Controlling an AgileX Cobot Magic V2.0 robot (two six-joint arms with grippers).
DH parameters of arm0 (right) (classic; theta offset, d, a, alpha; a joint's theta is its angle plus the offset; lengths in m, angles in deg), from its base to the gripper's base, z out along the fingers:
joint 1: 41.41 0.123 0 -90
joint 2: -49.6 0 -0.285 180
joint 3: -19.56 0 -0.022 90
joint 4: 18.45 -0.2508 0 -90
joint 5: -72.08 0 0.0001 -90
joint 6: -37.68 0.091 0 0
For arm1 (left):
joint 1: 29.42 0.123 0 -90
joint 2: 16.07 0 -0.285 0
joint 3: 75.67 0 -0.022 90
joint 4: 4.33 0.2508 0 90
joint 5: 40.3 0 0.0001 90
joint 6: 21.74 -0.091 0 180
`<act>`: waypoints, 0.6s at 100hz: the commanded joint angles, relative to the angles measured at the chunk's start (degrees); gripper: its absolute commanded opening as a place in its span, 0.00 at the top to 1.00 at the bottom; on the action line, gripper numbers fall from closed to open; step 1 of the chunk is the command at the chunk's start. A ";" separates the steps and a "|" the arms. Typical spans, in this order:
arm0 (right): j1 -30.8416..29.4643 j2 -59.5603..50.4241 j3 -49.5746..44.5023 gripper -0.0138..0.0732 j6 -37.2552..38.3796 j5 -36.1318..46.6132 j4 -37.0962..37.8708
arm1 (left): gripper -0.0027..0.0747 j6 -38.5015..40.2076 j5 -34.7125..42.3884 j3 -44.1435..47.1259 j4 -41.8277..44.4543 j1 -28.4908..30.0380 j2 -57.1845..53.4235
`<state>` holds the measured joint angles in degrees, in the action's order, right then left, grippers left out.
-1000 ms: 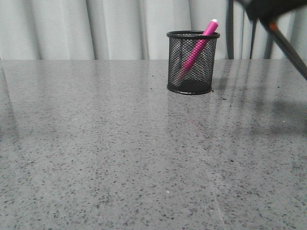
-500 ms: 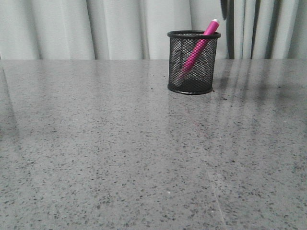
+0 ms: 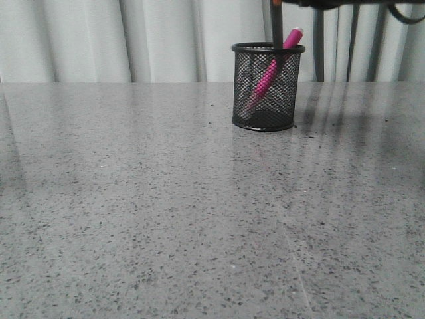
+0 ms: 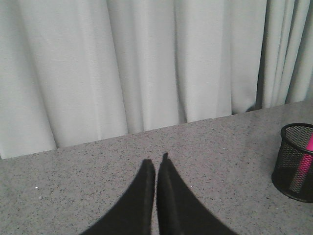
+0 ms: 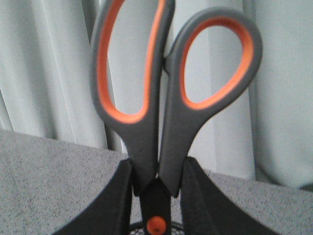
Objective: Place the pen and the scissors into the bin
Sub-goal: 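Carry the scissors above the mesh holder with the right gripper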
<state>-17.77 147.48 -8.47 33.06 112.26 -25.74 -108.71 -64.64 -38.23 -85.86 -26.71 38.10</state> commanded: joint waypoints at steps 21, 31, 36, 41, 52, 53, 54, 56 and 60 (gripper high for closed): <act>0.10 0.11 -1.94 0.93 1.26 8.12 0.14 | 0.99 0.00 -0.16 -1.50 -2.45 -0.44 -0.36; 0.10 0.19 -2.65 0.93 1.26 8.29 0.14 | 0.99 0.00 -0.16 -1.50 -2.45 -0.44 -0.36; 0.10 0.19 -2.65 0.93 1.26 8.29 0.14 | 0.99 0.00 -0.16 -1.50 -2.45 -0.44 -0.36; 0.10 0.19 -2.65 0.93 1.26 8.29 0.14 | 0.99 0.00 -0.16 -1.50 -2.45 -0.44 -0.36; 0.10 0.19 -2.65 0.93 1.26 7.89 0.14 | 0.99 0.00 -0.16 -1.50 -2.45 -0.44 -0.36; 0.10 0.19 -2.65 0.93 1.26 7.91 0.14 | 0.99 0.00 -0.16 -1.50 -2.45 -0.44 -0.36; 0.10 0.19 -2.65 0.93 1.26 7.74 0.14 | 0.99 0.00 -0.16 -1.50 -2.45 -0.44 -0.36; 0.10 0.19 -2.65 0.93 1.26 7.59 0.14 | 0.99 0.00 -0.16 -1.50 -2.45 -0.44 -0.36; 0.10 0.19 -2.65 0.93 1.26 7.48 0.14 | 0.99 0.00 -0.16 -1.50 -2.45 -0.44 -0.36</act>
<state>-17.47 150.02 -12.41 34.34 114.78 -25.74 -108.71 -64.64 -38.23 -85.86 -26.71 38.10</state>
